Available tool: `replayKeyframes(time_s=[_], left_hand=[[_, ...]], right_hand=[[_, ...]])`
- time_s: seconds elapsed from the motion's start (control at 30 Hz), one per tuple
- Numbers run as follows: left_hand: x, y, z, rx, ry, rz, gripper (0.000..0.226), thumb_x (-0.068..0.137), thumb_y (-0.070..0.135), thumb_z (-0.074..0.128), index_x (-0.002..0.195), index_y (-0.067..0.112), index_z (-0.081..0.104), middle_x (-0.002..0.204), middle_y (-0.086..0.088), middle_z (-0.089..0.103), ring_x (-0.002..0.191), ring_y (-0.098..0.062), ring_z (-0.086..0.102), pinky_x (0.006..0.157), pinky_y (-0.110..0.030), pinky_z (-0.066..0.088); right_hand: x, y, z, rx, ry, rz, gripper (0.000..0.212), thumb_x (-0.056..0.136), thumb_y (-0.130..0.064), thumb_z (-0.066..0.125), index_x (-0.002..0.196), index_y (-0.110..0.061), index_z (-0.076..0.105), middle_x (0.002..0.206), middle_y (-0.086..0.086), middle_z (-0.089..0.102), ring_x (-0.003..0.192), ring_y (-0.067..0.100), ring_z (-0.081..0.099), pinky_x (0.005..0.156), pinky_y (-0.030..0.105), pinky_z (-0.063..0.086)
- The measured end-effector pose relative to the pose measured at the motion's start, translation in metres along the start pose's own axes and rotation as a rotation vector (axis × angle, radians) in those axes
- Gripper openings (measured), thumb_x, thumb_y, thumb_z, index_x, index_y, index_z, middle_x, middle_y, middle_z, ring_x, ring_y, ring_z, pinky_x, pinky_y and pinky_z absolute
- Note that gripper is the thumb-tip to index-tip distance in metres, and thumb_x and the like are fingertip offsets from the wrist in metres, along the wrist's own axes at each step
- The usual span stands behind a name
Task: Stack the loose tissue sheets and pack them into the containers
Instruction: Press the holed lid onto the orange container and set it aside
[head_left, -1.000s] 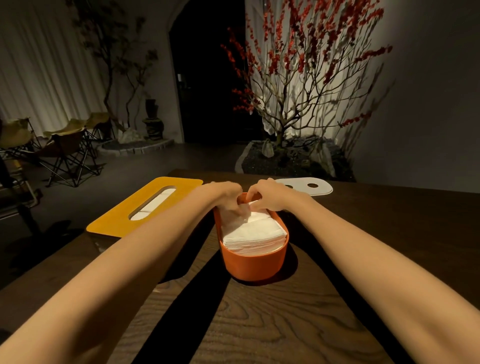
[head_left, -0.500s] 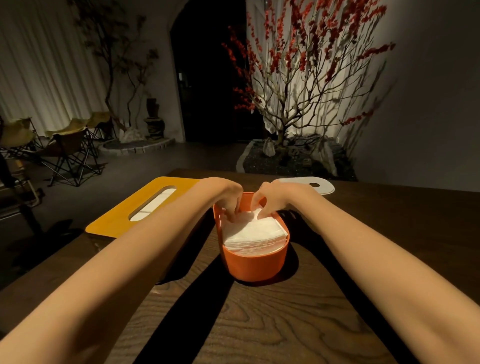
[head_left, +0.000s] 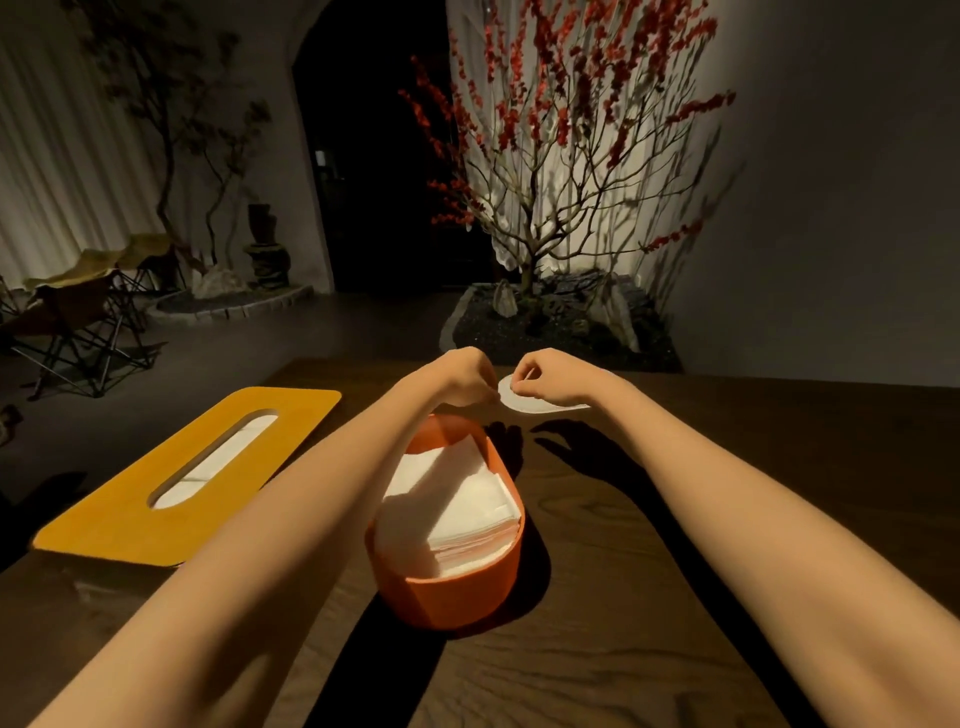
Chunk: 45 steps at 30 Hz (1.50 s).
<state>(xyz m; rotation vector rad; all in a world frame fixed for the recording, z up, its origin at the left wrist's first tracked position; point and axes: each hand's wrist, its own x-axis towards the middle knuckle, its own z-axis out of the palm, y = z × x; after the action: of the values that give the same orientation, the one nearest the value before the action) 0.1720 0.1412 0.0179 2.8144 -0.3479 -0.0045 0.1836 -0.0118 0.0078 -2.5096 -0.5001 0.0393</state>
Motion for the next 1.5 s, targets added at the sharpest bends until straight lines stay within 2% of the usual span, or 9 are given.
replayKeyframes(time_s=[0.23,0.37,0.47,0.53,0.67,0.9,1.07,1.27,1.5], left_hand=[[0.056,0.025,0.015,0.022,-0.21,-0.062,0.037,0.096,0.026,0.057,0.125,0.003,0.062,0.123,-0.011,0.063,0.105,-0.023,0.059,0.087,-0.034,0.046],[0.083,0.036,0.018,-0.022,-0.271,-0.145,0.039,0.098,0.028,0.054,0.122,-0.002,0.06,0.108,-0.013,0.057,0.096,-0.023,0.052,0.08,-0.033,0.042],[0.1,0.033,0.023,-0.052,-0.354,-0.273,0.042,0.099,0.023,0.053,0.133,-0.001,0.05,0.134,-0.017,0.049,0.122,-0.033,0.049,0.097,-0.04,0.043],[0.112,0.032,0.031,-0.012,-0.4,-0.334,0.045,0.1,0.021,0.049,0.139,0.0,0.041,0.141,-0.02,0.043,0.126,-0.036,0.047,0.102,-0.042,0.042],[0.12,0.036,0.04,0.129,-0.382,-0.302,0.037,0.101,0.014,0.044,0.135,-0.001,0.045,0.131,-0.018,0.05,0.104,-0.026,0.053,0.092,-0.033,0.046],[0.12,0.039,0.042,0.257,-0.423,-0.253,0.04,0.099,0.023,0.051,0.133,0.001,0.049,0.134,-0.013,0.052,0.105,-0.023,0.053,0.094,-0.03,0.044],[0.116,0.035,0.04,0.239,-0.426,-0.248,0.041,0.098,0.021,0.054,0.133,0.001,0.05,0.132,-0.013,0.054,0.111,-0.023,0.056,0.097,-0.03,0.044],[0.1,0.036,0.044,0.075,-0.308,-0.259,0.052,0.09,0.041,0.062,0.125,0.003,0.054,0.122,-0.009,0.057,0.111,-0.026,0.054,0.09,-0.032,0.042],[0.068,0.048,0.033,-0.329,-0.159,-0.26,0.057,0.101,0.042,0.04,0.131,-0.005,0.052,0.14,-0.019,0.048,0.126,-0.033,0.047,0.1,-0.036,0.038]], right_hand=[[0.011,0.053,-0.03,-0.079,-0.077,0.192,0.026,0.096,-0.023,0.055,0.116,-0.007,0.061,0.11,0.006,0.06,0.1,0.02,0.058,0.079,0.027,0.041],[0.021,0.077,-0.042,-0.046,-0.079,0.317,0.045,0.097,-0.023,0.052,0.128,0.009,0.051,0.084,0.01,0.05,0.061,0.015,0.042,0.058,0.026,0.034],[0.032,0.094,-0.046,-0.037,-0.057,0.39,0.058,0.099,-0.03,0.049,0.142,0.005,0.033,0.121,0.016,0.056,0.103,0.026,0.058,0.084,0.034,0.045],[0.037,0.102,-0.046,0.0,-0.035,0.431,0.064,0.1,-0.032,0.046,0.148,0.003,0.02,0.15,0.018,0.034,0.131,0.031,0.041,0.102,0.034,0.036],[0.043,0.116,-0.044,0.191,0.006,0.497,0.056,0.103,-0.025,0.041,0.148,0.002,0.021,0.156,0.016,0.022,0.139,0.031,0.031,0.104,0.034,0.032],[0.061,0.139,-0.043,0.573,0.163,0.621,0.05,0.096,-0.007,0.053,0.143,-0.004,0.035,0.13,0.011,0.042,0.084,0.017,0.05,0.087,0.032,0.048],[0.05,0.145,-0.048,0.405,0.098,0.697,0.037,0.094,-0.005,0.053,0.13,0.001,0.047,0.11,0.015,0.046,0.097,0.025,0.046,0.079,0.032,0.04],[0.037,0.135,-0.044,0.226,0.03,0.708,0.047,0.093,0.006,0.043,0.139,0.005,0.035,0.1,0.019,0.048,0.093,0.027,0.047,0.057,0.03,0.038],[0.013,0.12,-0.051,0.443,0.305,0.478,0.016,0.086,0.005,0.055,0.08,-0.011,0.053,0.071,0.007,0.05,0.061,0.017,0.045,0.046,0.022,0.038]])
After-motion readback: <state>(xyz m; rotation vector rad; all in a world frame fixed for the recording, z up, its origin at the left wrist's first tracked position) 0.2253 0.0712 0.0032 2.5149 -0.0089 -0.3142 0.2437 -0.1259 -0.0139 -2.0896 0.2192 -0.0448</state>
